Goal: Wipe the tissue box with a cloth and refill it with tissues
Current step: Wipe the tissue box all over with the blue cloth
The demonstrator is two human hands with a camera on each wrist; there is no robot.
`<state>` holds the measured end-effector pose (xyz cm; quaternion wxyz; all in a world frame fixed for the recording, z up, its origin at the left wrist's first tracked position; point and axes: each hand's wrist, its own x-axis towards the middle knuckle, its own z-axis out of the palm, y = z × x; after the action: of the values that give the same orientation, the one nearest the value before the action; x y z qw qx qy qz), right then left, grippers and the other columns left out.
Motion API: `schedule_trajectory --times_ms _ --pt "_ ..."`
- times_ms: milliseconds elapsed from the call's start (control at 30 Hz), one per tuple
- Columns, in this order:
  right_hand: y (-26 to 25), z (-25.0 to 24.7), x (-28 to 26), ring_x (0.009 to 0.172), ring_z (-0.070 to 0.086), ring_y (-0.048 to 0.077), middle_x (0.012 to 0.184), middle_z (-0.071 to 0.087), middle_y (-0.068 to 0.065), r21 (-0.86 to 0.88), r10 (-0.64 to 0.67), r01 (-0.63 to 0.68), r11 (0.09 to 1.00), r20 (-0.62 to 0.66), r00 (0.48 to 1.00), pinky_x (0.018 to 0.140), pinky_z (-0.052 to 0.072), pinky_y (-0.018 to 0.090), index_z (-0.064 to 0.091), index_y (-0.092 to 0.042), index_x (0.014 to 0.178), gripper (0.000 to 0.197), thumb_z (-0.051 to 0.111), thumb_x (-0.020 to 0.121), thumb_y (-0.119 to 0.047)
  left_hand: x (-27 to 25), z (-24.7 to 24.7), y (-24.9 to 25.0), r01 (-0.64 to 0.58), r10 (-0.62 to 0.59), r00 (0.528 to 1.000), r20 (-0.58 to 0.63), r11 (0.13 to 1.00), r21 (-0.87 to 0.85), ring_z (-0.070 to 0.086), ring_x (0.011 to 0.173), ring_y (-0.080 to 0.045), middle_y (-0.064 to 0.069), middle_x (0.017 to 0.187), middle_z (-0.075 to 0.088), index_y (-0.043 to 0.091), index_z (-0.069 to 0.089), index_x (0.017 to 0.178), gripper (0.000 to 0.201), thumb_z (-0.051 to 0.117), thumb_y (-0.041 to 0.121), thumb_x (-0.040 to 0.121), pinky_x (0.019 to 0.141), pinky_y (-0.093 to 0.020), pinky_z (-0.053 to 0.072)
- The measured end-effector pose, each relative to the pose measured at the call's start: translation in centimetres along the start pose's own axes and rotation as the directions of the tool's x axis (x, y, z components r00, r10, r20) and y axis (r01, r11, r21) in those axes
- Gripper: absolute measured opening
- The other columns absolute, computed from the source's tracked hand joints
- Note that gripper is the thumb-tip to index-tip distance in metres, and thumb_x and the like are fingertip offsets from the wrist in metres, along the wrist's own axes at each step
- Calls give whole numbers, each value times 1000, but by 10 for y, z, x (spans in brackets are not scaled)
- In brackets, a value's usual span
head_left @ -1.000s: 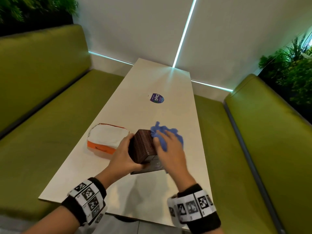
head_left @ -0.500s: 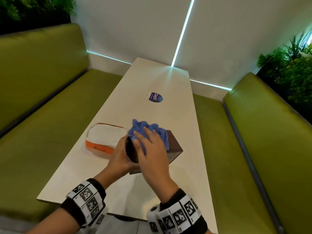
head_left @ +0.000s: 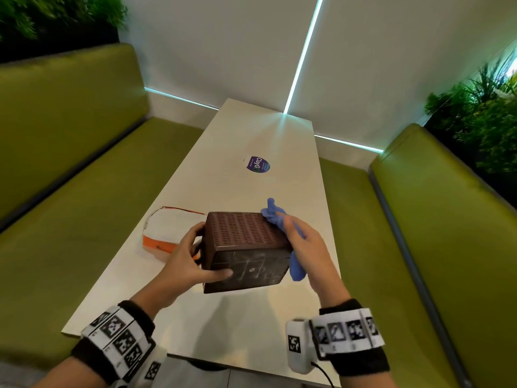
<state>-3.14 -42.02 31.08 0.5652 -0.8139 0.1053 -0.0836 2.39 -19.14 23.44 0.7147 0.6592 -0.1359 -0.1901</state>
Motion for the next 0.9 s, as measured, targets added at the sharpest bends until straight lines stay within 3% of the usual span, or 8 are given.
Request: schedule_trajectory --times_ms 133,300,433,533,633,700,767,900 --pt "-7 20 -5 135 42 15 147 46 -7 -578 -200 65 814 -173 964 104 37 31 60 -31 129 36 44 99 -42 5 1 -1 -7 7 1000 -6 999 53 49 129 -10 13 138 52 35 38 139 115 96 33 40 104 -35 48" --pt "-12 76 -20 137 36 12 145 49 -5 -521 -316 328 788 116 942 111 24 25 60 -29 129 32 50 99 -34 5 25 -3 -97 105 994 -44 983 153 57 119 -13 4 126 58 31 46 128 100 89 28 38 97 -36 51" --pt "-2 42 -10 124 51 11 129 62 -4 -416 -261 233 879 -10 965 106 35 25 68 -22 118 28 51 99 -33 0 15 -11 -37 41 999 -32 993 112 53 124 -14 5 135 52 33 38 138 118 96 34 35 103 -41 48" --pt "26 -4 2 100 65 17 107 72 1 -101 71 -86 991 -137 988 92 48 37 72 -23 105 31 51 96 -45 -5 -3 -11 35 -35 999 -5 999 -32 60 117 -11 6 129 60 40 40 133 116 98 36 33 90 -31 56" --pt "50 -21 -11 67 60 25 80 59 27 418 173 -193 887 86 981 68 48 49 67 -17 109 51 39 95 -58 -7 -15 -7 26 -38 998 -54 976 -216 67 108 -12 3 115 70 33 50 128 108 98 40 32 76 -26 58" --pt "58 -20 -26 92 66 33 106 64 26 661 196 -298 689 226 954 87 51 55 57 -22 129 43 31 101 -43 -6 -17 -7 31 -56 996 -67 943 -332 67 110 -20 -2 119 70 25 53 128 106 98 42 33 76 -28 59" --pt "63 -9 -37 117 60 36 133 59 15 733 212 -428 529 374 903 98 46 60 50 -28 136 43 56 94 -32 -5 -10 -7 71 -91 995 -32 915 -398 66 112 -24 -5 122 68 22 52 129 107 98 42 35 77 -30 59" --pt "66 22 -47 116 61 34 132 60 18 734 100 -479 482 497 862 84 55 49 54 -14 133 86 92 58 -28 -8 11 -9 159 -134 987 90 905 -395 63 117 -28 -12 126 66 16 46 134 109 96 41 41 82 -33 58"
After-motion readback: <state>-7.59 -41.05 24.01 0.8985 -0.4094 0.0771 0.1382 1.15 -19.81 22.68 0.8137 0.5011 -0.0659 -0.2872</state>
